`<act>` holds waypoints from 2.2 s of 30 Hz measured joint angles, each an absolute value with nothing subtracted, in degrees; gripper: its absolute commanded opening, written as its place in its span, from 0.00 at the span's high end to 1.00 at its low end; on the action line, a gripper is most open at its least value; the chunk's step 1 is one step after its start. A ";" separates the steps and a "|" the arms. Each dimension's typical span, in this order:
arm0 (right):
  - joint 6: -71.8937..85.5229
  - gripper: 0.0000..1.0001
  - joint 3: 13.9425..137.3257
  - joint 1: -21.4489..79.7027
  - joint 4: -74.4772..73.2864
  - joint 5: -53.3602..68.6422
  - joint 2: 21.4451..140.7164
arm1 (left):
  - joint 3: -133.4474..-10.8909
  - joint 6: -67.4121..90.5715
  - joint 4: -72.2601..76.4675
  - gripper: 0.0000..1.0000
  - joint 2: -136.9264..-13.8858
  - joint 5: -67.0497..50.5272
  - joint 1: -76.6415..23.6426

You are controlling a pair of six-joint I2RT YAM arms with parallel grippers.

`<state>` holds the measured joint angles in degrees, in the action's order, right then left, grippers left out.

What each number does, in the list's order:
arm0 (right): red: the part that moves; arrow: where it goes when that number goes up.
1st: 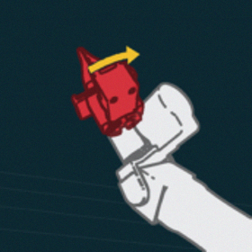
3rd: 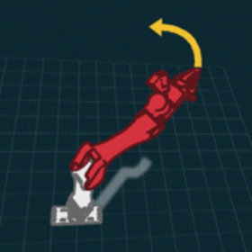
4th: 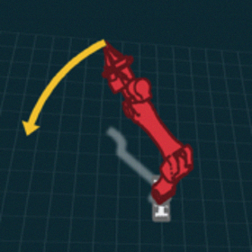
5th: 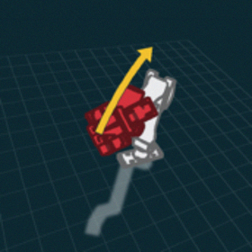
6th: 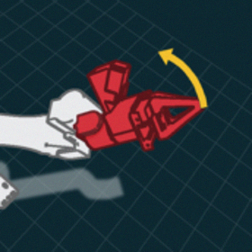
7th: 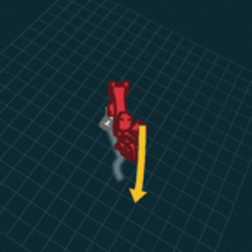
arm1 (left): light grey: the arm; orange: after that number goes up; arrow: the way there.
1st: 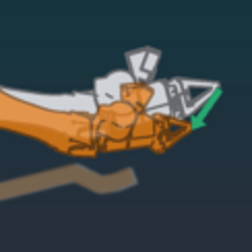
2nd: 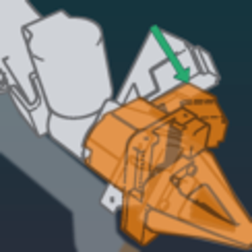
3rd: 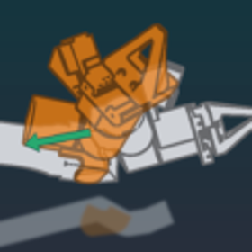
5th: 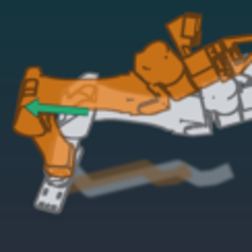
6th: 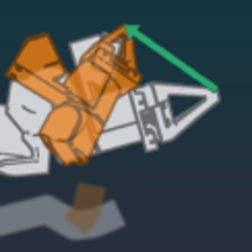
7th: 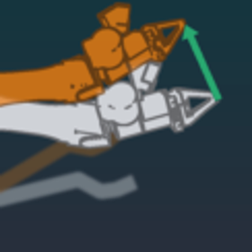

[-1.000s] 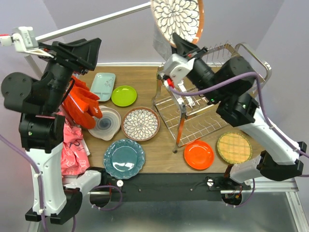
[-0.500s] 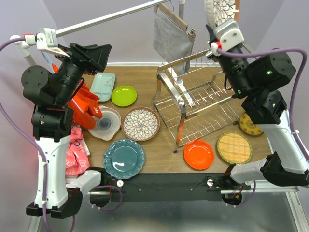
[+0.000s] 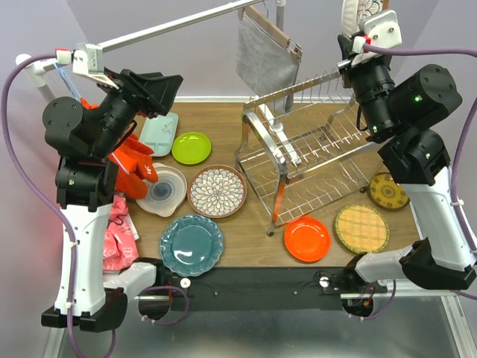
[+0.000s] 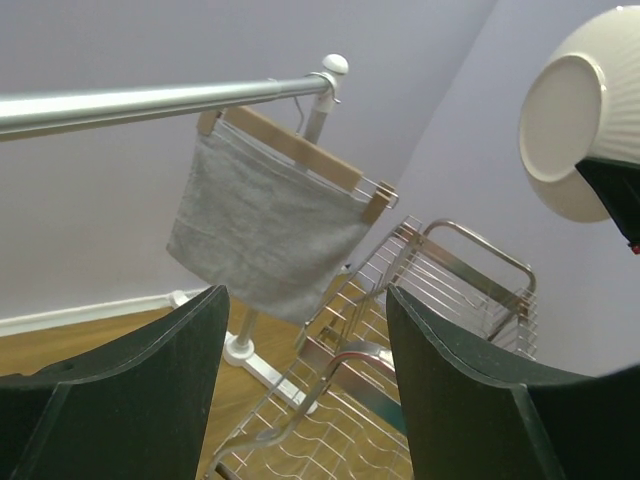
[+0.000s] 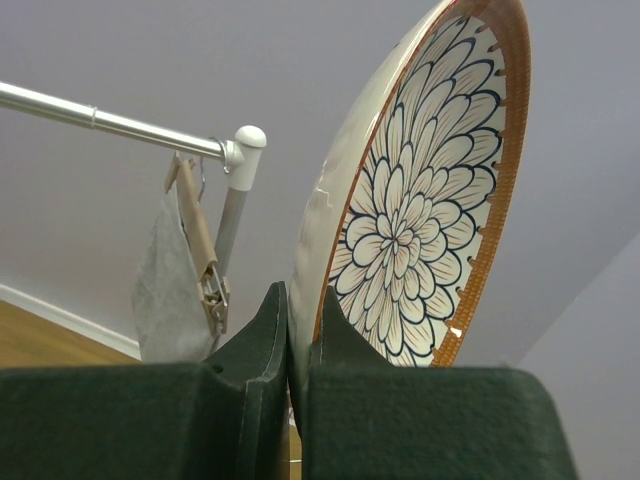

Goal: Load the plates into the dish rack
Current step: Pass the plate from the right arm to the left

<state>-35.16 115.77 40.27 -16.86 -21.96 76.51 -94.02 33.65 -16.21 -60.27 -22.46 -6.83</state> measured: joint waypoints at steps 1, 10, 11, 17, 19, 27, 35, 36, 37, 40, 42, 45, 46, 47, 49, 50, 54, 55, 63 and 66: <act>-35.14 0.99 115.77 40.27 -16.88 -21.80 76.53 | -94.21 33.63 -15.81 0.27 -60.55 -23.31 -6.83; -42.41 0.99 110.72 40.10 -16.99 -14.28 74.91 | -103.79 37.36 -10.70 0.27 -71.22 -30.59 -13.34; -44.69 0.99 109.21 40.10 -17.26 -12.56 74.50 | -105.45 37.67 -10.52 0.27 -72.58 -30.70 -14.31; -57.36 0.99 104.55 40.12 -20.05 -5.56 74.41 | -116.31 39.13 -9.41 0.27 -81.58 -29.85 -20.97; -61.47 0.99 103.74 40.12 -20.80 -4.03 74.61 | -119.02 39.35 -9.28 0.27 -83.66 -29.06 -22.68; -76.49 0.99 96.84 40.77 -16.27 -1.98 73.76 | -126.72 39.86 -11.92 0.27 -89.65 -22.44 -28.91; -87.24 0.99 90.50 43.29 -12.73 -1.87 73.63 | -132.31 40.16 -18.57 0.31 -94.17 -15.44 -31.38; -88.18 0.99 89.78 43.51 -11.92 -1.87 73.60 | -133.62 39.88 -20.05 0.31 -94.80 -14.41 -31.64; -89.21 0.99 89.03 43.57 -10.87 -1.85 73.60 | -135.00 39.38 -21.45 0.31 -95.42 -13.28 -31.88; -90.87 0.99 88.40 43.97 -10.26 -2.39 73.63 | -136.99 37.63 -24.84 0.31 -96.20 -9.65 -32.38; -91.55 0.99 88.40 44.23 -10.09 -3.22 73.71 | -136.94 37.04 -25.71 0.30 -95.85 -8.62 -32.67; -91.94 0.99 88.40 44.34 -9.52 -3.77 73.73 | -135.72 35.88 -25.91 0.30 -94.45 -7.18 -32.71; -92.14 0.99 88.40 44.36 -9.04 -3.79 73.73 | -135.61 35.51 -25.87 0.30 -93.93 -6.63 -32.71; -92.20 0.99 88.40 44.42 -8.67 -3.84 73.73 | -135.61 35.22 -25.89 0.29 -93.43 -6.15 -32.71; -92.51 1.00 88.40 44.64 -7.70 -3.97 73.73 | -135.61 34.87 -25.93 0.29 -92.75 -5.41 -32.71; -92.64 0.99 88.40 44.73 -7.14 -3.99 73.73 | -135.59 34.48 -26.09 0.29 -92.14 -4.64 -32.69; -93.10 0.99 88.42 45.10 -4.93 -3.99 73.71 | -135.37 33.71 -26.74 0.29 -91.33 -3.42 -32.47; -93.12 0.99 88.42 45.19 -4.69 -3.99 73.71 | -135.37 33.63 -27.22 0.30 -91.48 -3.36 -32.36; -93.95 0.99 88.42 45.74 -3.18 -4.47 73.71 | -137.27 33.78 -31.38 0.43 -96.51 -4.40 -32.34; -94.52 0.99 87.96 45.84 -3.27 -4.91 73.73 | -137.56 33.76 -32.05 0.59 -97.32 -5.04 -32.38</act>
<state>-94.52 87.96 45.84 -3.27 -4.91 73.73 -137.56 33.76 -32.05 -97.32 -5.04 -32.38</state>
